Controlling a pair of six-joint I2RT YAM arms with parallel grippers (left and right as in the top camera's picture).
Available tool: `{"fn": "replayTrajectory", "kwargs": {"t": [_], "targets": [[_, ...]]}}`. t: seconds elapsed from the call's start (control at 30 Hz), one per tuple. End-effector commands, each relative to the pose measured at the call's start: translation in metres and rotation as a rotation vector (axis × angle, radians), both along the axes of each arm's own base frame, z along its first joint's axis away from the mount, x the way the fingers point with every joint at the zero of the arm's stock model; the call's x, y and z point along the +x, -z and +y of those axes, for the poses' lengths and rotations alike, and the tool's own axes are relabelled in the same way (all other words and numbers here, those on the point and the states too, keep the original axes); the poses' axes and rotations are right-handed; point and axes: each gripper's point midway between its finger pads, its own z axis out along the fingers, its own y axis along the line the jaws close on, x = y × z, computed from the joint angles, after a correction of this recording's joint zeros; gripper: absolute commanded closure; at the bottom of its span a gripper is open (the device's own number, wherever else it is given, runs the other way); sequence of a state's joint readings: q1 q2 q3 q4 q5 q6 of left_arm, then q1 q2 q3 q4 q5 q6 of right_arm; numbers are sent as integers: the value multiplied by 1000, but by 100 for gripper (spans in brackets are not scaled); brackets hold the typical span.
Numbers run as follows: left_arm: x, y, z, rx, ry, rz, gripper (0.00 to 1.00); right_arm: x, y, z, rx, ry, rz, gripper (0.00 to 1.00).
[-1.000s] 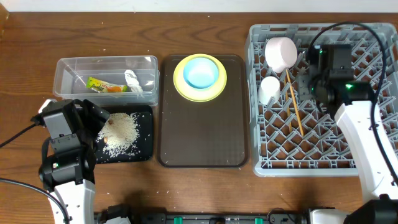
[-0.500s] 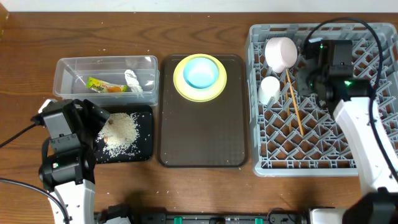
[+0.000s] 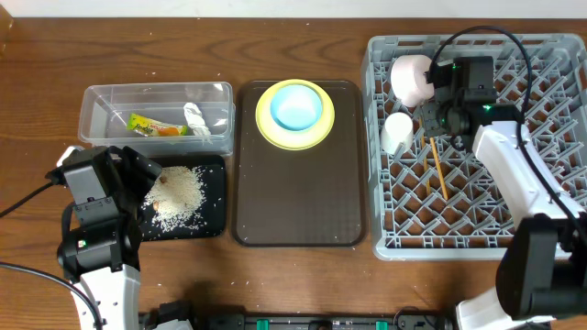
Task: Sort waste into correct bins and load items into the dishwasher rack
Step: 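Insert the chopstick upright into the rack and open the right gripper, then raise the right gripper up out of the rack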
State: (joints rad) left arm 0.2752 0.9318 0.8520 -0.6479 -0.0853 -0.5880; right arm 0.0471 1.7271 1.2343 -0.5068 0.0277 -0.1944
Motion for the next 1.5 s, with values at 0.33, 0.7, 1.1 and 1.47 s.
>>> {"fn": "replayTrajectory", "kwargs": {"t": [0.33, 0.7, 1.1, 1.47], "targets": [[1, -7, 4, 7, -21, -13, 2, 5, 34, 15, 70, -55, 50, 85], [1, -7, 4, 7, -21, -13, 2, 5, 34, 13, 64, -51, 51, 99], [1, -7, 4, 7, -21, -13, 2, 17, -42, 10, 73, -39, -146, 99], [1, -7, 4, 7, -21, -13, 2, 0, -98, -7, 118, 85, -241, 99]]}}
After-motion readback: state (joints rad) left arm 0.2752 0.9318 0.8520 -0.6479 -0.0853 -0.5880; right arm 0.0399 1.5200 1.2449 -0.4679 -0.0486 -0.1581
